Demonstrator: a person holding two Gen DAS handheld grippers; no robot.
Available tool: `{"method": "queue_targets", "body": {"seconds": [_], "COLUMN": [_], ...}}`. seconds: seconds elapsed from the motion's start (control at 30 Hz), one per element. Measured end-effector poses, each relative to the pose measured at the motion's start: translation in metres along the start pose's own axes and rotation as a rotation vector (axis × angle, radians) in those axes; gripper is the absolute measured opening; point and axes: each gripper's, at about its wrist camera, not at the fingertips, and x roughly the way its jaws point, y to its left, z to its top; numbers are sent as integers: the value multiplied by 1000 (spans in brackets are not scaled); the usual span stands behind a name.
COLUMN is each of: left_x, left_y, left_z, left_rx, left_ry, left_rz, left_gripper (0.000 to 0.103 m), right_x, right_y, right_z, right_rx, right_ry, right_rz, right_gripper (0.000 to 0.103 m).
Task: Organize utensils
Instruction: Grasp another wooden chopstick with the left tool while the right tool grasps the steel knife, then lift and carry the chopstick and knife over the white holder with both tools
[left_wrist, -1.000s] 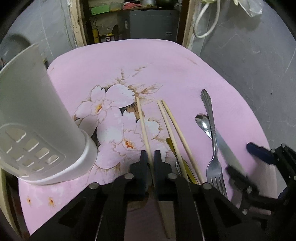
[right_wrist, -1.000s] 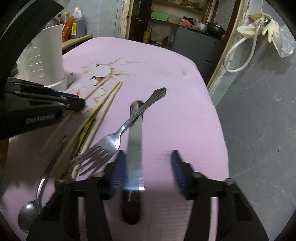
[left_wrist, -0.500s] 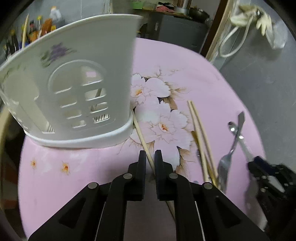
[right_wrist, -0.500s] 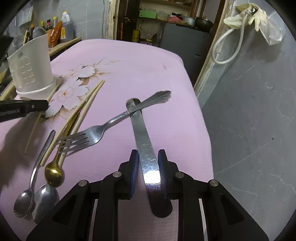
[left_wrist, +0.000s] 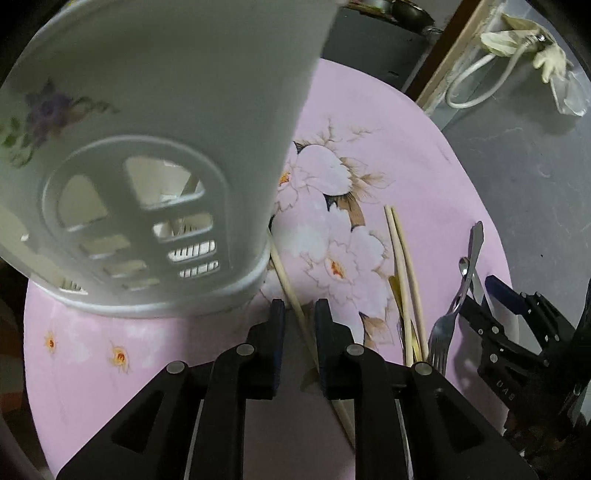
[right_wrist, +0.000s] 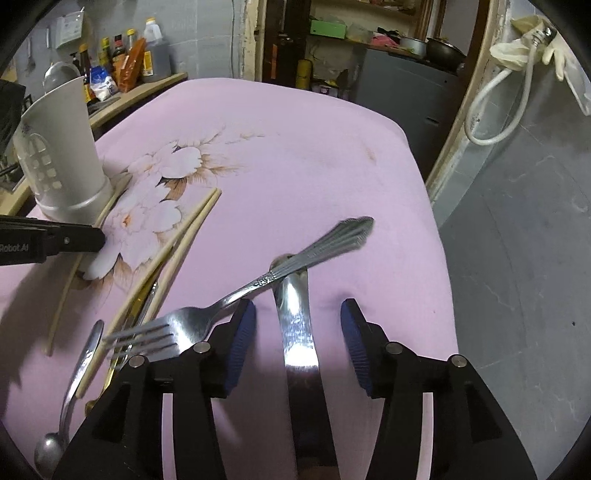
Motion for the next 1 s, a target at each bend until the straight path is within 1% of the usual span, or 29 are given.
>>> {"method": "queue_targets", "body": {"seconds": [0.03,0.1,0.17,0.23,0.27,0.3,0.33,0.37,0.43,0.57,0.7,0.87,1.0], "left_x": [-2,-2,-4,-6,-8,-11,-14,-17,-25,-46,-66,-81,-95], "left_y": [2,2,3,6,8,10,11,13,14,15,9,6,2], "left_z": [-2,0,0,-2,-3,-6,-8,-9,-10,-15,-21,-28,-35], "left_rx": [-4,-7,-17,-30,-36,-40,-42,-44,-49,-55,-14,-2,5], "left_ry": [1,1,2,2,1,-2,-7,-16,-36,-84,-142,-204,-262], "left_rz": [1,1,-7,-21,-28,-31,-32,-36,-44,-78,-91,-116,-112], "left_gripper": [13,10,8,7,7,7,6,6,6,5,4,3,2], "right_x": [1,2,1,0,-1,-2,-4,-7,-11,-19,-34,-56,-71], "right_y": [0,-1,-6,-9,-9,-9,-8,-5,-3,-10,-13,-17,-17], "right_z": [1,2,4,6,6,7,6,6,3,0,-3,-12,-14], "right_rx": [-12,-29,-27,-32,-33,-35,-42,-53,-60,10,58,126,148], "right_ry": [7,27,48,66,70,73,75,76,76,53,2,-107,-193], "right_rz": [2,11,23,28,28,28,32,26,16,49,65,106,124], "right_gripper": [47,46,41,34,32,27,18,16,15,14,13,13,13]}}
